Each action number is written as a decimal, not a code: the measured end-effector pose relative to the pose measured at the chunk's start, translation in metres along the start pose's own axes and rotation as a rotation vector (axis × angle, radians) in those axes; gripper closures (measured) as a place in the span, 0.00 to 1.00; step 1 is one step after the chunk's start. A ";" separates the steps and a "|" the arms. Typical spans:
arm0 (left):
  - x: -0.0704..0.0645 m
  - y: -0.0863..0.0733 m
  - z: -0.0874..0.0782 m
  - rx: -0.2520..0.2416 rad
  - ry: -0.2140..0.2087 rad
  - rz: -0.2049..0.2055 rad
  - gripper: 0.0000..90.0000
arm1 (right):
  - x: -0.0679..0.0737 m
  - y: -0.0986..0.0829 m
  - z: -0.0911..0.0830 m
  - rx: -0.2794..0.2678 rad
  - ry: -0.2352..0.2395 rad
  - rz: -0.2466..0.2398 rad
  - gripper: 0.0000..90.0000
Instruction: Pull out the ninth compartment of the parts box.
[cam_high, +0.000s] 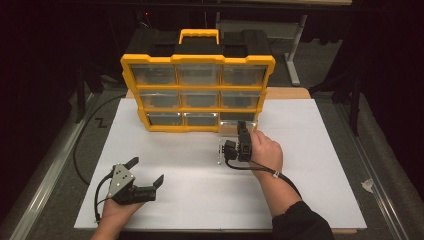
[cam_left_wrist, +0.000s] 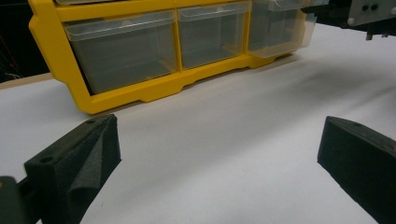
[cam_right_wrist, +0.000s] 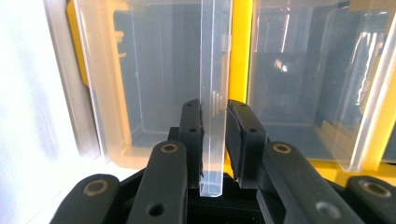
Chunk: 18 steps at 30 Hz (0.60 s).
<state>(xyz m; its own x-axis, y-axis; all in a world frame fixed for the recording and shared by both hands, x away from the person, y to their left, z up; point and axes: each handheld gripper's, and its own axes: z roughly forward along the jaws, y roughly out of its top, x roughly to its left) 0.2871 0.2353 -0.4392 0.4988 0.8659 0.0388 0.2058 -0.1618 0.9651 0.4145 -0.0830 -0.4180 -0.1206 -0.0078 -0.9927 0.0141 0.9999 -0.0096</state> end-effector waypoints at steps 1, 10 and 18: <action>0.000 0.000 0.000 0.000 0.000 0.000 0.00 | 0.000 0.000 -0.002 -0.004 -0.002 0.003 0.88; -0.001 0.001 -0.002 -0.007 -0.003 0.003 0.00 | 0.001 -0.002 -0.018 -0.006 -0.002 -0.006 0.88; -0.001 0.001 0.000 -0.002 -0.005 0.004 0.00 | 0.004 -0.004 -0.028 -0.017 0.003 0.007 0.88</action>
<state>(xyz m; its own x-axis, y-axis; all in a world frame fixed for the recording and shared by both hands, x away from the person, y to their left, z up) 0.2865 0.2348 -0.4385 0.5036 0.8630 0.0418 0.2020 -0.1647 0.9654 0.3862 -0.0864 -0.4181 -0.1231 -0.0007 -0.9924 -0.0022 1.0000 -0.0004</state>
